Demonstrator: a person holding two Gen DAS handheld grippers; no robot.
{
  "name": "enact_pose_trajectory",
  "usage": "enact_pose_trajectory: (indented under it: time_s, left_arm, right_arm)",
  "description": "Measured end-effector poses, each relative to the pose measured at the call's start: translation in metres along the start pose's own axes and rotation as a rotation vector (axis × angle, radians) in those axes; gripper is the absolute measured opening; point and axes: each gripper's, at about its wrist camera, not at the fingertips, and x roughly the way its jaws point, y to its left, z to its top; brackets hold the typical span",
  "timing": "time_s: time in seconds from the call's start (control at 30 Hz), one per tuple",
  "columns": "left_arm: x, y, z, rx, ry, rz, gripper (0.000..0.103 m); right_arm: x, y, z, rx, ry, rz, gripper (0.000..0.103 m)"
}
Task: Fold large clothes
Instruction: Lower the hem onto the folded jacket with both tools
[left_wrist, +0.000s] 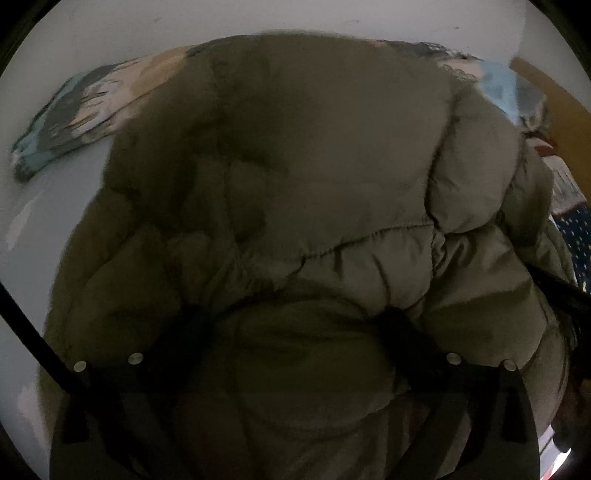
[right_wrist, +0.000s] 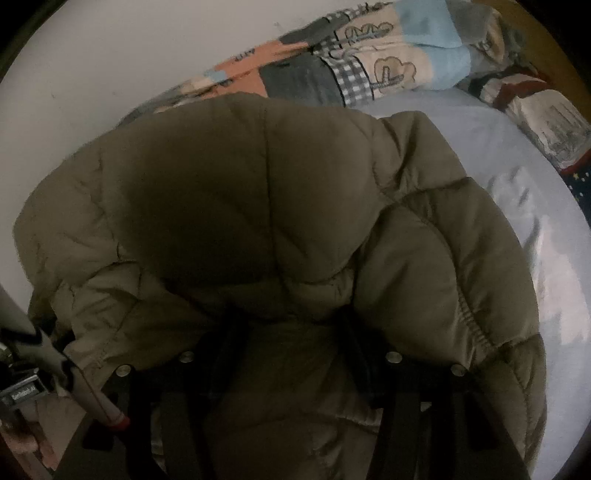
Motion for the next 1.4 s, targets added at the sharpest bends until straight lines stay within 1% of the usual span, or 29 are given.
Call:
enact_pose_trajectory:
  time_s: [0.07, 0.1, 0.13, 0.2, 0.23, 0.3, 0.33, 0.4, 0.47, 0.6, 0.67, 0.73, 0.8, 0.9, 0.93, 1.0, 1.07, 1.17, 1.23, 1.33, 1.4]
  left_arm:
    - [-0.025, -0.003, -0.009, -0.013, -0.021, -0.019, 0.097]
    - [-0.035, -0.004, -0.012, -0.009, -0.033, -0.028, 0.097]
    - [-0.049, -0.005, -0.018, -0.003, -0.050, -0.030, 0.097]
    - [-0.076, -0.005, -0.027, -0.004, -0.081, -0.038, 0.097]
    - [-0.089, -0.005, -0.032, -0.008, -0.098, -0.042, 0.097]
    - [-0.114, -0.005, -0.046, -0.021, -0.131, -0.045, 0.097]
    - [-0.126, -0.004, -0.055, -0.031, -0.147, -0.041, 0.097]
    - [-0.143, 0.000, -0.070, -0.053, -0.174, -0.025, 0.097]
    - [-0.151, 0.006, -0.086, -0.083, -0.193, 0.004, 0.097]
    - [-0.144, 0.018, -0.096, -0.092, -0.212, 0.061, 0.097]
    - [-0.132, 0.028, -0.097, -0.101, -0.213, 0.100, 0.097]
    - [-0.118, 0.037, -0.094, -0.120, -0.178, 0.100, 0.097]
    - [-0.103, 0.043, -0.090, -0.134, -0.151, 0.108, 0.097]
    - [-0.076, 0.050, -0.086, -0.153, -0.087, 0.131, 0.097]
    - [-0.070, 0.051, -0.087, -0.163, -0.071, 0.135, 0.098]
    - [-0.059, 0.049, -0.088, -0.162, -0.031, 0.150, 0.099]
    - [-0.051, 0.047, -0.088, -0.144, -0.003, 0.167, 0.099]
    - [-0.044, 0.052, -0.087, -0.160, 0.029, 0.158, 0.102]
    - [-0.045, 0.052, -0.087, -0.165, 0.018, 0.162, 0.102]
    - [-0.059, 0.050, -0.085, -0.180, -0.024, 0.170, 0.100]
    - [-0.076, 0.045, -0.083, -0.178, -0.094, 0.168, 0.100]
  right_arm:
    - [-0.007, 0.002, 0.004, 0.001, 0.016, -0.016, 0.057]
    - [-0.015, 0.000, 0.006, 0.023, 0.017, -0.007, 0.057]
    - [-0.030, -0.002, 0.004, 0.057, 0.005, 0.019, 0.057]
    - [-0.062, -0.005, -0.007, 0.098, -0.041, 0.090, 0.057]
    - [-0.081, -0.005, -0.016, 0.102, -0.069, 0.106, 0.057]
    - [-0.109, -0.005, -0.034, 0.110, -0.102, 0.111, 0.057]
    - [-0.117, -0.006, -0.040, 0.117, -0.110, 0.121, 0.057]
    - [-0.136, -0.005, -0.061, 0.143, -0.131, 0.149, 0.052]
    - [-0.147, 0.001, -0.074, 0.155, -0.141, 0.157, 0.048]
    - [-0.156, 0.027, -0.089, 0.108, -0.154, 0.159, 0.048]
    - [-0.154, 0.037, -0.093, 0.061, -0.173, 0.136, 0.048]
    - [-0.143, 0.037, -0.096, 0.043, -0.180, 0.134, 0.048]
    - [-0.129, 0.034, -0.094, 0.045, -0.160, 0.116, 0.048]
    - [-0.113, 0.029, -0.088, 0.050, -0.148, 0.128, 0.048]
    - [-0.104, 0.031, -0.085, 0.029, -0.142, 0.109, 0.048]
    - [-0.088, 0.034, -0.083, -0.004, -0.100, 0.074, 0.048]
    - [-0.068, 0.036, -0.082, -0.020, -0.036, 0.061, 0.048]
    - [-0.056, 0.034, -0.082, -0.028, 0.005, 0.052, 0.048]
    - [-0.051, 0.032, -0.080, -0.030, 0.021, 0.051, 0.048]
    - [-0.051, 0.032, -0.078, -0.034, 0.024, 0.046, 0.048]
    - [-0.056, 0.031, -0.079, -0.016, 0.014, 0.057, 0.049]
